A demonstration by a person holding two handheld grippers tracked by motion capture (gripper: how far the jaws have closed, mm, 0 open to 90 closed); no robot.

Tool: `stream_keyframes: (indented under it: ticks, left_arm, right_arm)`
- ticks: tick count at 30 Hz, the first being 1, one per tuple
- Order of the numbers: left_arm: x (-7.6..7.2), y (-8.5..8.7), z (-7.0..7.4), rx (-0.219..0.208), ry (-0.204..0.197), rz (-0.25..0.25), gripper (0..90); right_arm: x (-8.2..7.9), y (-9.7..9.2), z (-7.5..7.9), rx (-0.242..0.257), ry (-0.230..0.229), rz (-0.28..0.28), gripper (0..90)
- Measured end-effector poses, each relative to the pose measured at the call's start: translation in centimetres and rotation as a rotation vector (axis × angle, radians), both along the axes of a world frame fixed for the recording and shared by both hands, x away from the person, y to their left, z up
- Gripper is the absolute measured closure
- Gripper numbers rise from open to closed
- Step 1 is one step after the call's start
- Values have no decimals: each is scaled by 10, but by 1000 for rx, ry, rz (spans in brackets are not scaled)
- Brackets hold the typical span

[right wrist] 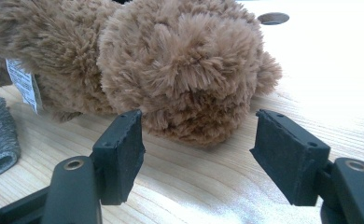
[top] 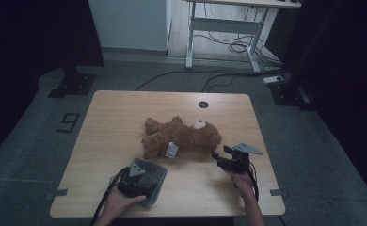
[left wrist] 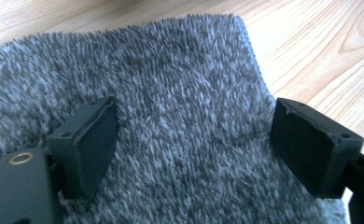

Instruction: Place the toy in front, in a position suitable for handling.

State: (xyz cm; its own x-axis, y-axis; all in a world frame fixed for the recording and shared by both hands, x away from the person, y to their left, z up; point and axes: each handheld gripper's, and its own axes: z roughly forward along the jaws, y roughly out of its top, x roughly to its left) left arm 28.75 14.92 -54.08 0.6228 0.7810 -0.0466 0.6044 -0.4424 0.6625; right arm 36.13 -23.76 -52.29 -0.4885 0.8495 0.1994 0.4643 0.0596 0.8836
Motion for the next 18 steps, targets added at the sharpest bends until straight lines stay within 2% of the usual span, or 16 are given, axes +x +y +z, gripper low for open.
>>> stream_keyframes:
  ticks: [2, 6, 8, 9, 11, 14, 18]
  left_arm:
    - [-2, -4, -2, 30, -23, -5, 145]
    - [-2, -3, -3, 23, -33, -21, 154]
    - [-2, -1, -3, 24, -37, -25, 186]
    - [-2, -1, -3, 20, -43, -23, 245]
    - [-3, 1, -3, 13, -57, -15, 279]
    - [-2, 5, -2, 5, -69, -10, 425]
    - [-2, 8, -3, 3, -95, -3, 564]
  right_arm:
    - [0, 0, 0, -1, 4, 0, 329]
    - [0, 1, -1, -3, 4, -5, 329]
    - [0, 1, -1, -5, 4, -6, 329]
    - [0, 1, -1, -6, 5, -6, 329]
    - [0, 1, -1, -6, 6, -7, 329]
    - [0, 0, -2, -5, 7, -11, 329]
    - [0, -1, -2, -4, 9, -15, 329]
